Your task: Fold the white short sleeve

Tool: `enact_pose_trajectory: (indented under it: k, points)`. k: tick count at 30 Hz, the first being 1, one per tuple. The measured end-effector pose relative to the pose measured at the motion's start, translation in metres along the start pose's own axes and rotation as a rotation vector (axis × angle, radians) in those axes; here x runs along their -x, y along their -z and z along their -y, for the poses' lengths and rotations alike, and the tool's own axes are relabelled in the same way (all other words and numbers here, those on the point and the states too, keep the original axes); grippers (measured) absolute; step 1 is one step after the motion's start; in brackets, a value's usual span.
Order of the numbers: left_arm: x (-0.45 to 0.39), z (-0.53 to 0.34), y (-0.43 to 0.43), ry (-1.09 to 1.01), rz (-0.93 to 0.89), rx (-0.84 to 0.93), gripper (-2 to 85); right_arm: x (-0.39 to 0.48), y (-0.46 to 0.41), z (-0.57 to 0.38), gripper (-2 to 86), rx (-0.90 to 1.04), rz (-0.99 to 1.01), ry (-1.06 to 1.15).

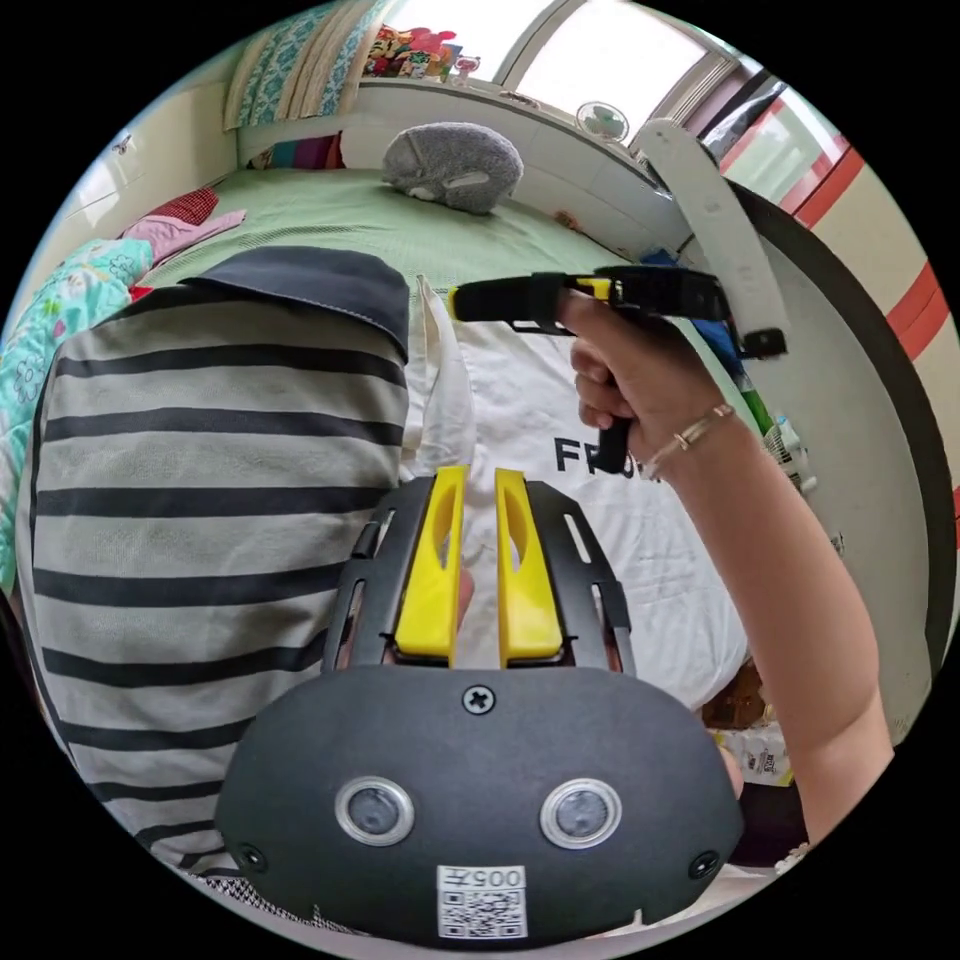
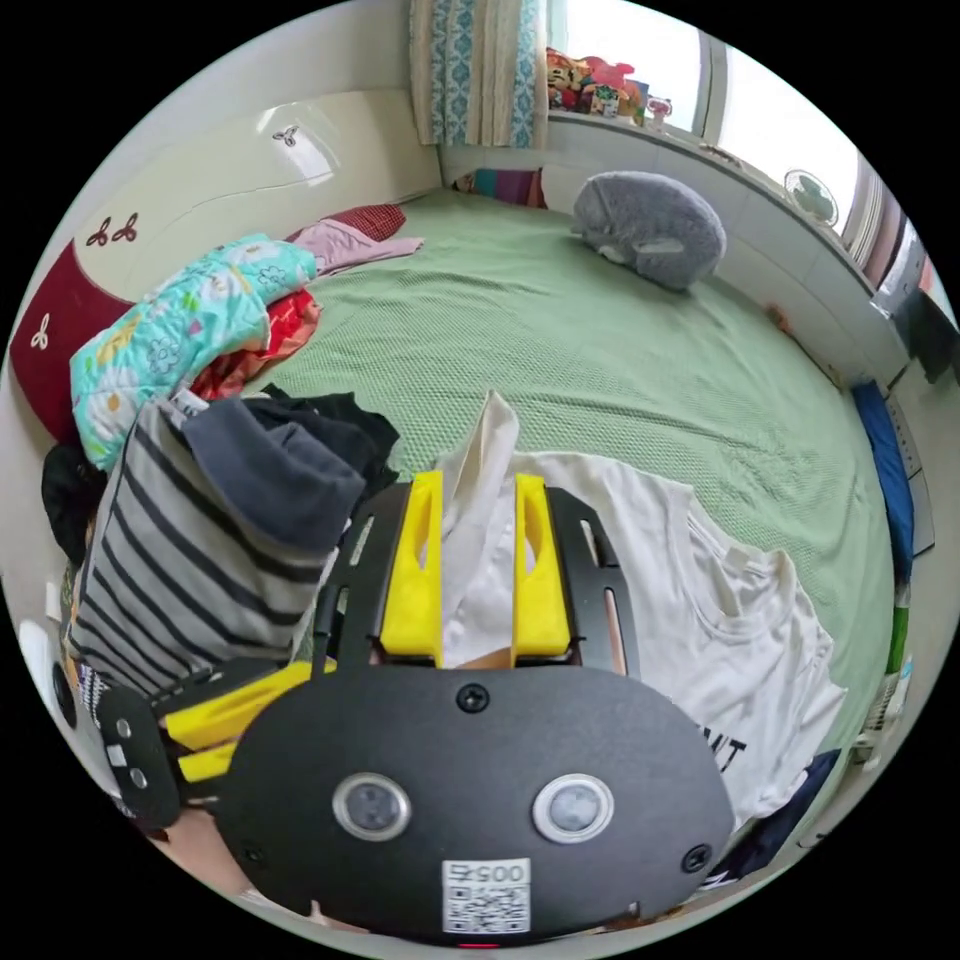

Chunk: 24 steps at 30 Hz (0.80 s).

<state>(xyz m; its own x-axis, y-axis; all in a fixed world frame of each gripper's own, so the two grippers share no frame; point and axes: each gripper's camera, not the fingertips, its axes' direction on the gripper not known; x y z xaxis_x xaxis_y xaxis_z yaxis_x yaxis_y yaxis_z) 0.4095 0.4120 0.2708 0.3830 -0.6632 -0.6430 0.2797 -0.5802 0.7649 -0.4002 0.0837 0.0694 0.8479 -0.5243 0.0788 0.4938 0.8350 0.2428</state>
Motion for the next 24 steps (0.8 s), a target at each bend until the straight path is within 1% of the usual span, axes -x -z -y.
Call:
enact_pose_trajectory:
  k: [3,9,12,14,18,20,24]
  points:
    - [0.013,0.006,-0.003,-0.004,0.015,-0.009,7.9,-0.006,-0.014,0.032,11.0,-0.021,0.100,-0.025]
    - [0.028,0.018,-0.014,-0.023,-0.025,-0.009,7.9,-0.026,-0.050,0.076,10.2,0.068,0.114,-0.159]
    - [0.030,0.023,-0.021,-0.031,-0.022,-0.006,8.0,-0.036,-0.059,0.086,6.0,0.077,0.117,-0.208]
    - [0.028,0.026,-0.024,-0.050,0.016,-0.003,8.1,-0.042,-0.060,0.093,0.7,0.087,0.115,-0.239]
    - [0.031,0.029,-0.025,-0.055,0.035,-0.024,8.2,-0.049,-0.039,0.097,-0.6,0.022,0.199,-0.224]
    - [0.036,0.031,-0.027,-0.036,-0.015,-0.032,8.2,-0.053,-0.017,0.096,-0.8,-0.014,0.203,-0.186]
    - [0.037,0.034,-0.026,-0.045,-0.046,-0.062,8.2,-0.069,0.020,0.085,-0.8,-0.043,0.206,-0.157]
